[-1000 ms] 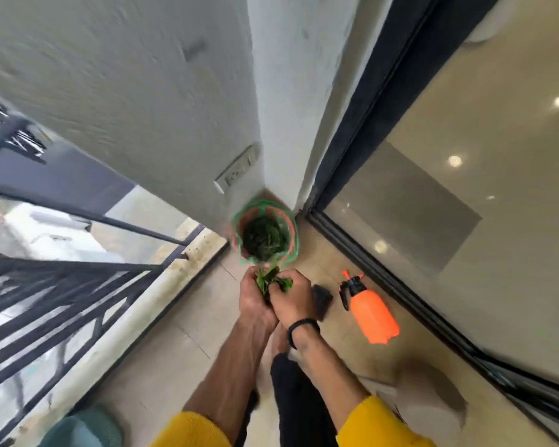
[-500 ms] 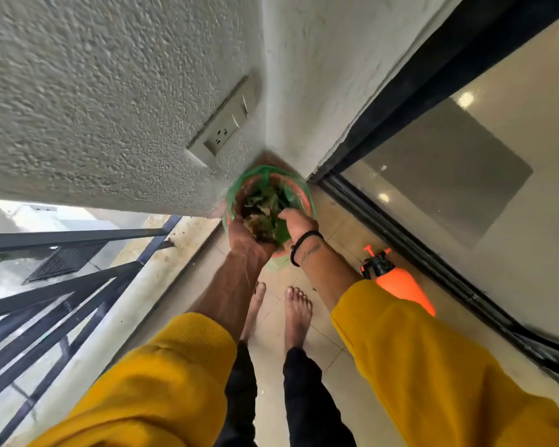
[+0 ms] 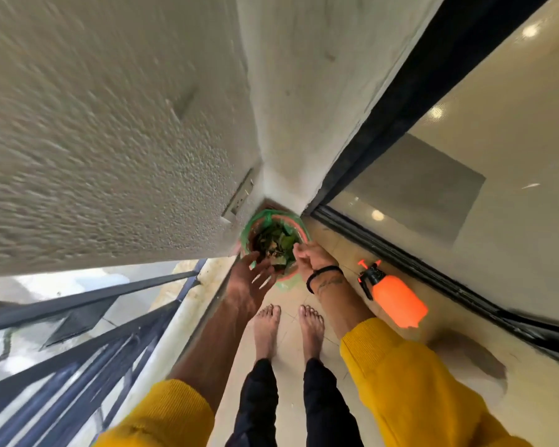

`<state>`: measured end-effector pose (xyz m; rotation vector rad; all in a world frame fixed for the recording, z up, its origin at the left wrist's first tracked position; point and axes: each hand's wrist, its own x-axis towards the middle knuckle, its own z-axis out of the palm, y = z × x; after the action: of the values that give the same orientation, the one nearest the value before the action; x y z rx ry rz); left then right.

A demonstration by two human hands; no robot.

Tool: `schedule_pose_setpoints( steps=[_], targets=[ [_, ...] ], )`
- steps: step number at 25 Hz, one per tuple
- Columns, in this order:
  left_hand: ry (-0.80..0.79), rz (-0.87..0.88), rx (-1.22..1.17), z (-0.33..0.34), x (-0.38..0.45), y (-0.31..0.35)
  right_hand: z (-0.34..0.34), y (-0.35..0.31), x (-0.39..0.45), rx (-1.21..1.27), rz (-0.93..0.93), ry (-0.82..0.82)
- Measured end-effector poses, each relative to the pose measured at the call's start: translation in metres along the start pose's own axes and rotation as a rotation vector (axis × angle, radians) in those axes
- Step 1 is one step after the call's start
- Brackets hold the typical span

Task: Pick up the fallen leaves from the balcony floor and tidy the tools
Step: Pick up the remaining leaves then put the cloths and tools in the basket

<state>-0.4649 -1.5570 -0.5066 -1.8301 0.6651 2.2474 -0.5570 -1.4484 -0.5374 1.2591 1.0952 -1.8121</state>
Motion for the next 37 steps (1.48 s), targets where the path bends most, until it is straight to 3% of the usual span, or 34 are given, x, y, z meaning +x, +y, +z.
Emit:
schedule_pose_setpoints(
  steps=[6, 10, 13, 21, 29, 37],
  targets=[
    [-0.138, 0.142, 0.337, -0.033, -0.051, 0.028, 0.003, -0.026, -0.033, 0.18, -0.058, -0.1],
    [-0.124, 0.143, 0.465, -0.035, -0.089, 0.031, -0.027, -0.028, -0.092, 0.061, -0.068, -0.058],
    [-0.121, 0.135, 0.592, -0.03, -0.131, 0.014, -0.062, -0.019, -0.154, -0.017, -0.085, -0.026],
    [-0.389, -0.012, 0.963, 0.027, -0.239, -0.059, -0.2, -0.002, -0.325, 0.051, -0.275, 0.064],
    [-0.676, -0.048, 1.534, 0.115, -0.315, -0.224, -0.366, 0.024, -0.418, 0.439, -0.449, 0.271],
    [-0.831, -0.115, 1.675, 0.148, -0.41, -0.489, -0.584, 0.055, -0.497, 0.695, -0.618, 0.444]
  ],
)
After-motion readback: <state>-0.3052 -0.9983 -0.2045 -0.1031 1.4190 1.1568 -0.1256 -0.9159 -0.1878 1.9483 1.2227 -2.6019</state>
